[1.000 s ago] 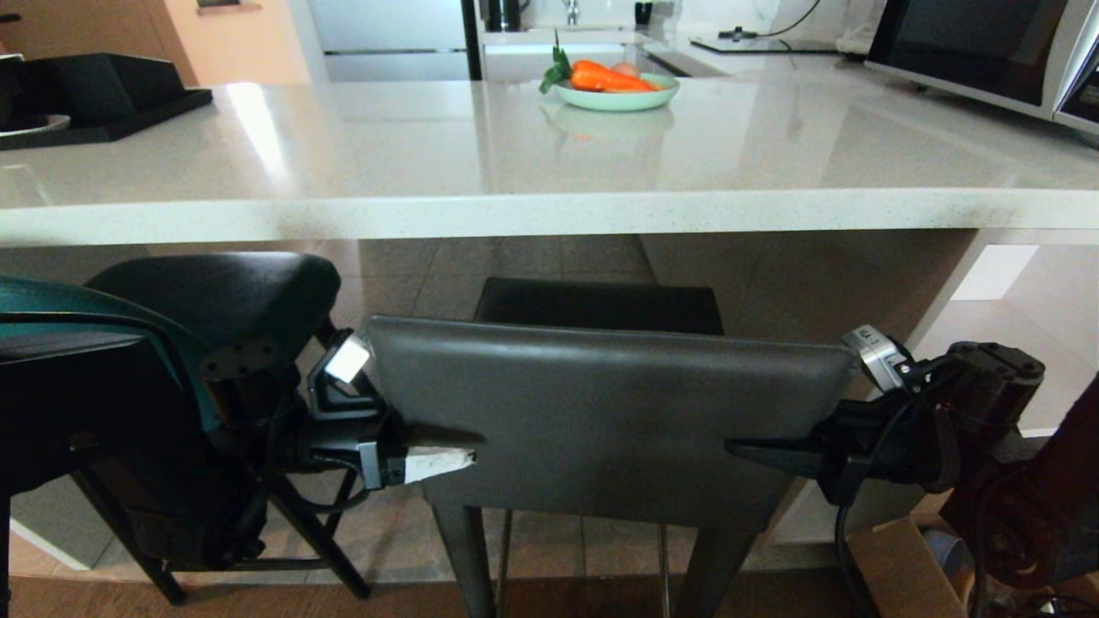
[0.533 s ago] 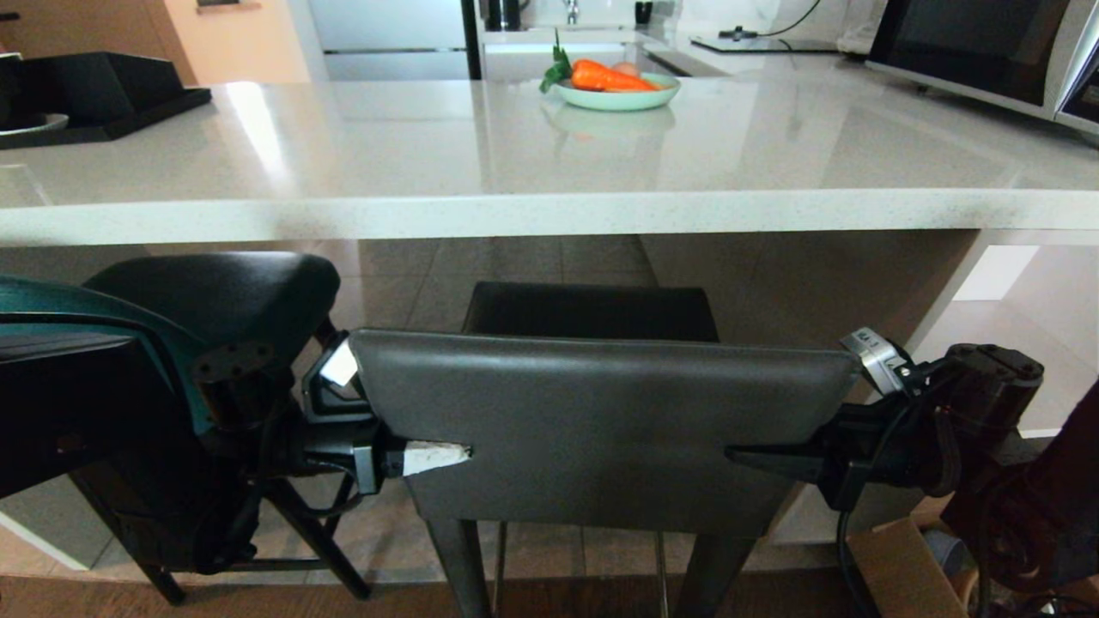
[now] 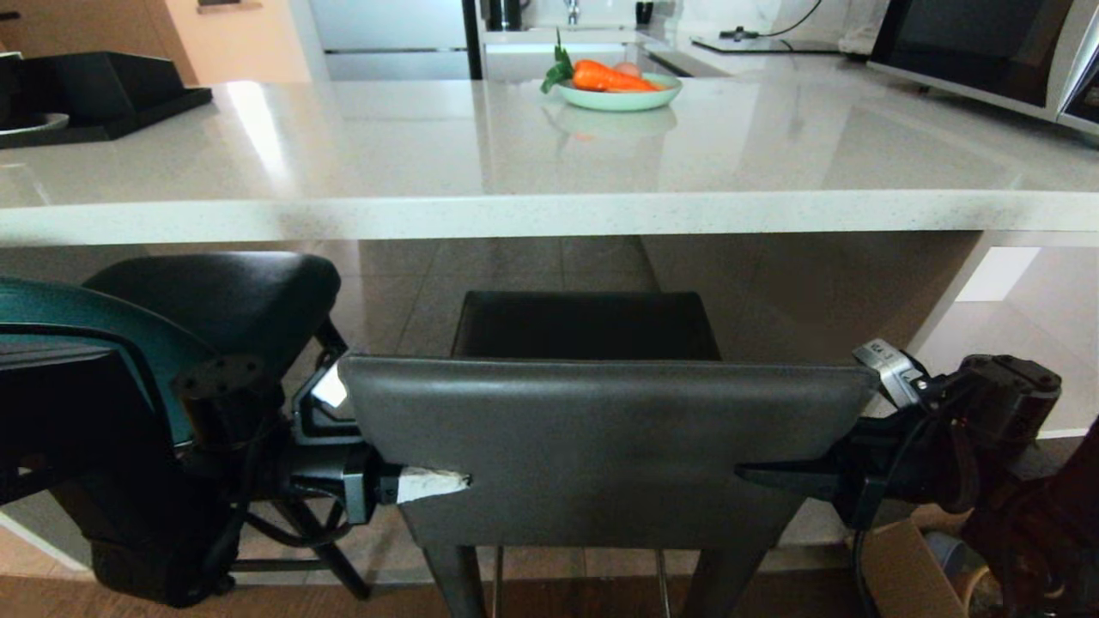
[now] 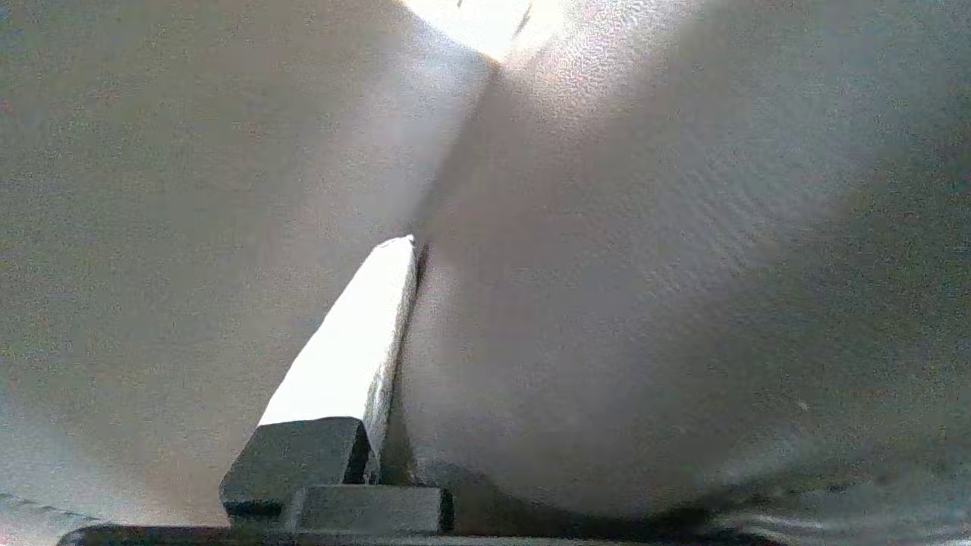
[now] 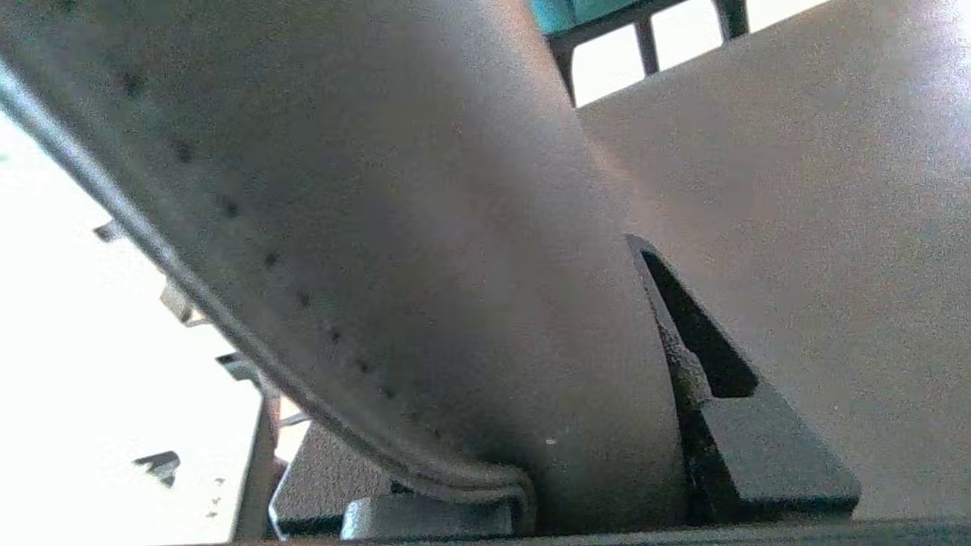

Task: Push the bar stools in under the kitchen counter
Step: Pull the gray chair out from under the dining table

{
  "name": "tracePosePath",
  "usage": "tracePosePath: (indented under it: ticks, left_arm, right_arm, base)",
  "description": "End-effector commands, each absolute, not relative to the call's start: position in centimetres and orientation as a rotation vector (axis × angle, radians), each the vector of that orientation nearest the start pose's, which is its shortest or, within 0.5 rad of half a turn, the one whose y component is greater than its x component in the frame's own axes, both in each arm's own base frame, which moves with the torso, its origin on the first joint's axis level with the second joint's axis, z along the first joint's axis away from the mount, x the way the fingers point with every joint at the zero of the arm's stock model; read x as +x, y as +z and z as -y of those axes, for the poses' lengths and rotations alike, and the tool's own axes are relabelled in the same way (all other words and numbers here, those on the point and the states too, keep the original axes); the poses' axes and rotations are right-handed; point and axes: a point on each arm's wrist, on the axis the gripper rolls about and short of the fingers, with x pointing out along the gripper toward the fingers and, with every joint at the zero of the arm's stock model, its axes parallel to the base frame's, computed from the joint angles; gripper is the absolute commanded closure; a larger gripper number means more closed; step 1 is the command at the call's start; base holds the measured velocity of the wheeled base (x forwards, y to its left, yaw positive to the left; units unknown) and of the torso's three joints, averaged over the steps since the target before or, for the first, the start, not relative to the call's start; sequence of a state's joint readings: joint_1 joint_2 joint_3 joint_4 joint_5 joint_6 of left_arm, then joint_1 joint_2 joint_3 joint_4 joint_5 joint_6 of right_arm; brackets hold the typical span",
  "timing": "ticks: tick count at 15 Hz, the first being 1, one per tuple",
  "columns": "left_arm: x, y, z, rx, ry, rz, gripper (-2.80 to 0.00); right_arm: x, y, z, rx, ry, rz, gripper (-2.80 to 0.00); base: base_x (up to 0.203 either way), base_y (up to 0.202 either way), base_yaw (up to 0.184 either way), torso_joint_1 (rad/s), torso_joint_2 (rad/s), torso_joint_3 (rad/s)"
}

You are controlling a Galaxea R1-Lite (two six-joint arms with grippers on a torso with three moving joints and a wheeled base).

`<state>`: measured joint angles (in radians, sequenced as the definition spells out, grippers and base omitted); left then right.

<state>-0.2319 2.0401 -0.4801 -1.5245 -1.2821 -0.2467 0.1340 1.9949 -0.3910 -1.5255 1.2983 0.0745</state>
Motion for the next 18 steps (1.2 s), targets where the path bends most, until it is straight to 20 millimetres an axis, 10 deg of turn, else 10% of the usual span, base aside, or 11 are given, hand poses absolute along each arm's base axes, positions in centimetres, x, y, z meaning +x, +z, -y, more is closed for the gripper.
tracePosePath:
  ticks: [1,9,18]
  left_arm:
    - [27.5,9.3,9.3,-0.225,-1.529,-0.236,0.0]
    - [24.8,9.3,9.6,-0.27,-1.558,-0.31,0.0]
    - [26.7,7.5,10.4,-0.142,-1.558,-0.197,0.0]
  right_arm:
    - [26.5,9.4,-5.9,0.109,1.435,-0.123,0.0]
    - [22.6,9.6,-7.0,0.158,1.43,-0.197,0.0]
    - [23.3,9.5,-7.0,0.153,1.423,-0.189,0.0]
  base:
    - [0.0,0.0,0.0,0.0,0.0,0.0]
    - [0.0,0.0,0.0,0.0,0.0,0.0]
    - [-0.008,0.0,0.0,0.001,0.0,0.0]
